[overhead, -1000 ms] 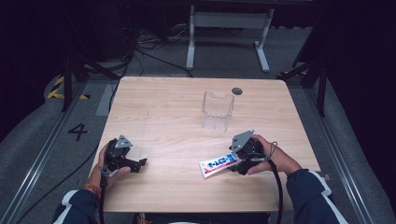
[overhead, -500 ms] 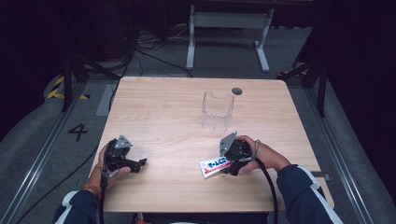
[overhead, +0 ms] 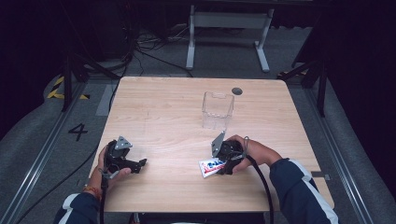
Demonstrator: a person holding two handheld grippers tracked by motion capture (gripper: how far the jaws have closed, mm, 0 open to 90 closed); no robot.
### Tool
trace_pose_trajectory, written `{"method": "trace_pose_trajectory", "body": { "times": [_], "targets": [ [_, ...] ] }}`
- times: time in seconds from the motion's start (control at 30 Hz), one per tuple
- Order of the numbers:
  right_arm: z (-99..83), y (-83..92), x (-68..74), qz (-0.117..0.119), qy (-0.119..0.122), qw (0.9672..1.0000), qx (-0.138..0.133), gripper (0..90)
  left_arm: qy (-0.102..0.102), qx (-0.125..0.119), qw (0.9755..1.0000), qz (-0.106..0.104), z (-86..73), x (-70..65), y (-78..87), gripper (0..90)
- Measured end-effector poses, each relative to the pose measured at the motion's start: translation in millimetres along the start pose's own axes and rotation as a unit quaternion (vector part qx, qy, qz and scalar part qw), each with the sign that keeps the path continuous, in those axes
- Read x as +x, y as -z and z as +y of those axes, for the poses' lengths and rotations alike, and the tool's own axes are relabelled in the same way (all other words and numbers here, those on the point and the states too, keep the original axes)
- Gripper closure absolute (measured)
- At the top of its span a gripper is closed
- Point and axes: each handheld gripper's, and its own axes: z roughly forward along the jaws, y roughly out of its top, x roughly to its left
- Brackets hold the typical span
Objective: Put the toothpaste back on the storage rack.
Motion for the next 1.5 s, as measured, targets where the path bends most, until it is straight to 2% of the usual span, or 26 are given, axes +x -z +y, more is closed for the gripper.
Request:
{"method": "trace_pose_trajectory", "body": {
  "times": [0.17,0.3,0.43,0.5,0.57,0.7,0.73,0.93,1.03,1.2,1.23,1.27,1.5],
  "targets": [
    [3.8,1.3,-1.5,0.001,0.000,0.9999,0.013,46.3,0.000,-0.003,1.0000,0.001,-0.7,-0.5,0.1,0.4],
    [3.1,2.3,-1.0,-0.004,-0.008,0.9999,0.009,53.8,-0.001,-0.004,1.0000,0.002,-0.6,-0.3,0.0,0.4],
    [2.9,3.6,-0.1,-0.009,-0.004,0.9999,0.009,58.3,-0.004,-0.002,1.0000,0.002,-0.4,0.1,0.4,0.4],
    [0.6,6.7,1.0,-0.009,-0.005,0.9999,-0.005,64.0,-0.003,-0.002,1.0000,0.002,-0.4,-0.1,0.3,0.4],
    [-3.7,8.2,1.2,-0.009,-0.011,0.9996,-0.024,65.8,-0.005,-0.002,1.0000,0.002,-0.3,0.2,0.4,0.4],
    [-8.7,10.8,4.4,-0.014,-0.019,0.9988,-0.042,67.4,-0.002,-0.002,1.0000,0.002,-0.4,-0.1,0.3,0.4],
    [-10.2,11.5,4.7,-0.009,-0.018,0.9987,-0.048,67.6,-0.005,-0.002,1.0000,0.003,-0.3,0.2,0.4,0.5],
    [-18.5,21.6,5.9,-0.020,-0.034,0.9954,-0.088,68.2,-0.003,-0.002,1.0000,0.002,-0.4,0.0,0.3,0.4],
    [-23.8,30.8,5.1,-0.023,-0.047,0.9913,-0.120,68.3,-0.003,-0.002,1.0000,0.002,-0.4,0.0,0.3,0.5],
    [-34.1,53.0,6.3,-0.048,-0.069,0.9795,-0.183,68.4,-0.002,-0.002,1.0000,0.002,-0.4,-0.1,0.3,0.5],
    [-35.5,56.1,6.8,-0.052,-0.070,0.9784,-0.188,68.4,-0.002,-0.003,1.0000,0.002,-0.4,-0.1,0.3,0.4],
    [-38.2,60.7,7.1,-0.057,-0.073,0.9752,-0.201,68.4,-0.002,-0.002,1.0000,0.002,-0.4,-0.1,0.3,0.5],
    [-47.1,79.5,8.1,-0.087,-0.088,0.9615,-0.245,68.4,-0.002,-0.002,1.0000,0.002,-0.4,0.0,0.3,0.5]
  ]
}}
